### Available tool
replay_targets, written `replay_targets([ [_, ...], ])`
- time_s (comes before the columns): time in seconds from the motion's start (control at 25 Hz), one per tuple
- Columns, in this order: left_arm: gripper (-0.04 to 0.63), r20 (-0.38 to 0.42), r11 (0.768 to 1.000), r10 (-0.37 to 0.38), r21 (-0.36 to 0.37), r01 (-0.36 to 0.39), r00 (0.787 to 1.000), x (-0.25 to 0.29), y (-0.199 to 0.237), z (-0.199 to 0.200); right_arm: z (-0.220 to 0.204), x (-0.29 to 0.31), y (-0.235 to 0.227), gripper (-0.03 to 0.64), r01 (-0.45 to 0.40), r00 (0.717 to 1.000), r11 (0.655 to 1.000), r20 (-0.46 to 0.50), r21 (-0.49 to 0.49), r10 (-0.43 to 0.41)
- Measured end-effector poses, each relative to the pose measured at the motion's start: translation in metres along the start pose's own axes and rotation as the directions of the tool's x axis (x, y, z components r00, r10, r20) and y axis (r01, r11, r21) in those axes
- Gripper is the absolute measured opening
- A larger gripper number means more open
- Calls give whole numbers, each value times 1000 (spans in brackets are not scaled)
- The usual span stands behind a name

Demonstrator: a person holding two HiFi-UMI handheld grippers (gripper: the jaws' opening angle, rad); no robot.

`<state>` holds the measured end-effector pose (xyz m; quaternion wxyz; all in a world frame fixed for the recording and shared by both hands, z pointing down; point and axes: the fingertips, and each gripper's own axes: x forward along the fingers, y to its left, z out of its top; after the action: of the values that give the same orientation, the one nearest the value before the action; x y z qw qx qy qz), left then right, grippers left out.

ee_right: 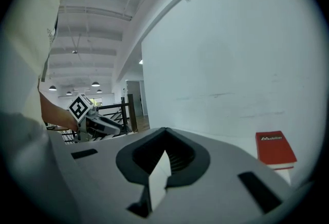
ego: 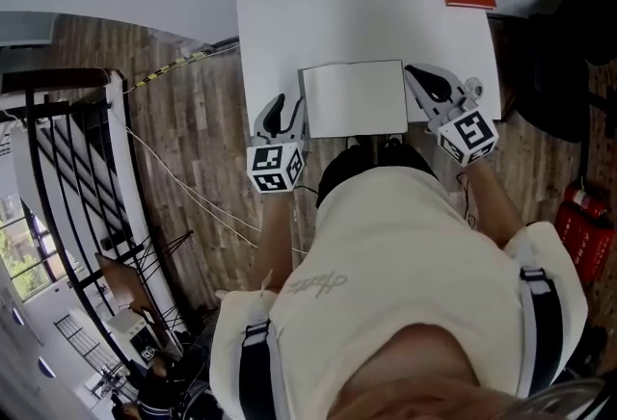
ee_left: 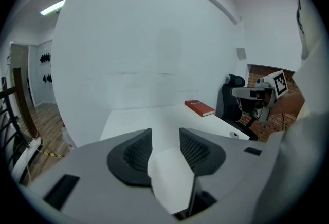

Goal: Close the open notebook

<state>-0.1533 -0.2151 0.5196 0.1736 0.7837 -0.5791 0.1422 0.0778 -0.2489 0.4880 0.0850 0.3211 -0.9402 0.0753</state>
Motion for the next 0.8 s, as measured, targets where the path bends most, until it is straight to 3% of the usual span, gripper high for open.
replay_targets([
  [0.2, 183, -26, 997, 16, -78, -18, 1000, -5, 20, -27, 4, 19, 16, 8, -24, 1000, 999, -18, -33, 23],
  [0.44, 183, -121, 984, -15, -179, -7, 992, -8, 26, -88, -6, 32, 38, 8, -36, 999, 999, -31, 4, 36],
  [0.8, 183, -283, 945, -38, -323, -58, 958, -12, 33, -180, -18, 32, 33, 8, 9, 999, 998, -49, 66, -6],
])
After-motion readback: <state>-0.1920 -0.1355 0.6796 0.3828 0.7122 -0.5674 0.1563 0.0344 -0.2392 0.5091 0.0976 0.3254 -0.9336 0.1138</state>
